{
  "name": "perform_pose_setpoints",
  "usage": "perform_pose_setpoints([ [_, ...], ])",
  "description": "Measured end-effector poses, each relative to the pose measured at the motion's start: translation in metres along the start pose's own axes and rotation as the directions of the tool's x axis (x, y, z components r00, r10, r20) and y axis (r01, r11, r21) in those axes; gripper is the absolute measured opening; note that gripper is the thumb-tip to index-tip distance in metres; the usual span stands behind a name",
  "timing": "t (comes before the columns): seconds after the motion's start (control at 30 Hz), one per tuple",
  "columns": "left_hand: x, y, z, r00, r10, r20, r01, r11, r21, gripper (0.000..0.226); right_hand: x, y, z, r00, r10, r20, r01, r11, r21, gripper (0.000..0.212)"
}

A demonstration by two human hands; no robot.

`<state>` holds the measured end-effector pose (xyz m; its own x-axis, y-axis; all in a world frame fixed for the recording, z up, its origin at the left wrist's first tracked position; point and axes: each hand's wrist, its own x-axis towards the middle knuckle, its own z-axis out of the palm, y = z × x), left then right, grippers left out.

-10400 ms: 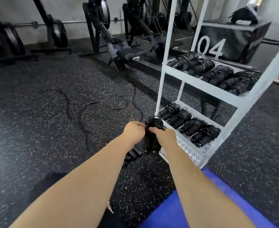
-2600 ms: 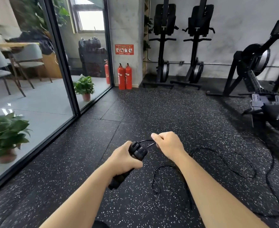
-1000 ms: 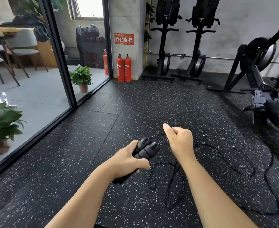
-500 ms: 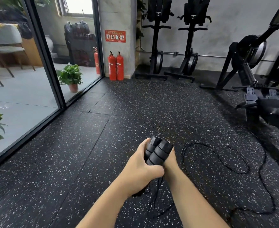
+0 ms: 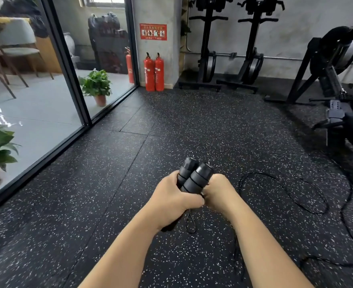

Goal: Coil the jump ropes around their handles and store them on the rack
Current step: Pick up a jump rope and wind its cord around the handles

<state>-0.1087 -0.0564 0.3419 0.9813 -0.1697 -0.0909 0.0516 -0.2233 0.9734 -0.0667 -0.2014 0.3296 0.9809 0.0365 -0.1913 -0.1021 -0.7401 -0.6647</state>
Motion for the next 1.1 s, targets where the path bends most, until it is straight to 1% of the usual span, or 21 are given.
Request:
perform_pose_setpoints([
  [0.03, 0.001, -0.001, -0.002, 0.998, -0.019, -0.061, 0.020, 1.000, 0.014, 0.031, -0.004, 0.000, -0.002, 1.000, 0.013, -0.022, -0.013, 1.000, -0.006, 0.042],
  [0.07, 0.002, -0.001, -0.005, 0.992, -0.034, -0.121, 0.039, 0.998, 0.041, 0.030, -0.007, -0.001, -0.004, 0.999, 0.009, -0.054, -0.012, 0.998, -0.055, 0.045],
  [0.13, 0.004, -0.006, -0.014, 0.975, -0.063, -0.211, 0.094, 0.986, 0.141, 0.035, -0.016, -0.005, -0.013, 0.994, -0.026, -0.110, 0.003, 0.979, -0.203, 0.050],
  [0.2, 0.006, -0.011, -0.024, 0.954, -0.101, -0.282, 0.176, 0.951, 0.254, 0.046, -0.026, -0.011, -0.025, 0.975, -0.103, -0.196, 0.045, 0.959, -0.279, 0.053],
  [0.23, 0.006, -0.013, -0.028, 0.948, -0.106, -0.301, 0.203, 0.928, 0.313, 0.049, -0.029, -0.014, -0.029, 0.956, -0.174, -0.237, 0.095, 0.945, -0.312, 0.054],
  [0.3, 0.005, -0.013, -0.029, 0.941, -0.089, -0.328, 0.240, 0.857, 0.455, 0.041, -0.035, -0.020, -0.031, 0.902, -0.331, -0.279, 0.197, 0.888, -0.415, 0.056],
  [0.4, 0.004, -0.012, -0.025, 0.944, 0.009, -0.330, 0.241, 0.665, 0.707, 0.030, -0.038, -0.027, -0.026, 0.814, -0.516, -0.268, 0.298, 0.766, -0.570, 0.057],
  [0.5, 0.000, -0.013, -0.021, 0.962, 0.120, -0.244, 0.164, 0.462, 0.871, 0.023, -0.036, -0.027, -0.025, 0.727, -0.629, -0.275, 0.335, 0.675, -0.658, 0.061],
  [0.57, -0.003, -0.015, -0.016, 0.977, 0.180, -0.112, 0.053, 0.304, 0.951, 0.026, -0.033, -0.027, -0.025, 0.671, -0.676, -0.305, 0.362, 0.657, -0.661, 0.063],
  [0.6, -0.005, -0.016, -0.013, 0.979, 0.201, -0.022, -0.028, 0.241, 0.970, 0.028, -0.031, -0.026, -0.025, 0.659, -0.689, -0.303, 0.377, 0.651, -0.659, 0.063],
  [0.67, -0.008, -0.020, -0.007, 0.959, 0.228, 0.169, -0.208, 0.158, 0.965, 0.027, -0.028, -0.021, -0.023, 0.657, -0.698, -0.285, 0.416, 0.651, -0.636, 0.065],
  [0.7, -0.008, -0.021, -0.005, 0.933, 0.253, 0.256, -0.295, 0.129, 0.947, 0.025, -0.026, -0.019, -0.021, 0.682, -0.680, -0.268, 0.426, 0.668, -0.610, 0.066],
  [0.73, -0.007, -0.022, -0.005, 0.902, 0.286, 0.323, -0.367, 0.113, 0.923, 0.022, -0.024, -0.017, -0.020, 0.733, -0.638, -0.237, 0.430, 0.703, -0.566, 0.067],
  [0.77, -0.007, -0.022, -0.006, 0.875, 0.315, 0.367, -0.420, 0.120, 0.900, 0.020, -0.021, -0.014, -0.019, 0.777, -0.590, -0.219, 0.430, 0.752, -0.500, 0.067],
  [0.8, -0.006, -0.022, -0.008, 0.851, 0.349, 0.392, -0.463, 0.150, 0.873, 0.020, -0.019, -0.011, -0.019, 0.813, -0.543, -0.210, 0.429, 0.802, -0.416, 0.068],
  [0.87, -0.005, -0.022, -0.011, 0.812, 0.417, 0.409, -0.525, 0.213, 0.824, 0.021, -0.015, -0.003, -0.020, 0.881, -0.442, -0.170, 0.416, 0.893, -0.172, 0.066],
  [0.9, -0.005, -0.022, -0.011, 0.804, 0.438, 0.403, -0.536, 0.241, 0.809, 0.022, -0.013, 0.002, -0.021, 0.908, -0.392, -0.146, 0.392, 0.919, -0.034, 0.064],
  [0.93, -0.006, -0.022, -0.010, 0.806, 0.448, 0.386, -0.536, 0.277, 0.797, 0.023, -0.012, 0.004, -0.022, 0.932, -0.343, -0.121, 0.354, 0.931, 0.090, 0.062],
  [1.0, -0.009, -0.019, -0.007, 0.835, 0.452, 0.314, -0.502, 0.393, 0.771, 0.027, -0.010, 0.008, -0.020, 0.963, -0.257, -0.080, 0.269, 0.930, 0.249, 0.060],
  [1.07, -0.010, -0.016, -0.004, 0.886, 0.428, 0.178, -0.409, 0.542, 0.735, 0.032, -0.008, 0.009, -0.018, 0.984, -0.171, -0.051, 0.178, 0.940, 0.292, 0.056],
  [1.1, -0.010, -0.014, -0.004, 0.915, 0.394, 0.093, -0.340, 0.621, 0.706, 0.033, -0.006, 0.010, -0.016, 0.991, -0.132, -0.036, 0.136, 0.958, 0.253, 0.052],
])
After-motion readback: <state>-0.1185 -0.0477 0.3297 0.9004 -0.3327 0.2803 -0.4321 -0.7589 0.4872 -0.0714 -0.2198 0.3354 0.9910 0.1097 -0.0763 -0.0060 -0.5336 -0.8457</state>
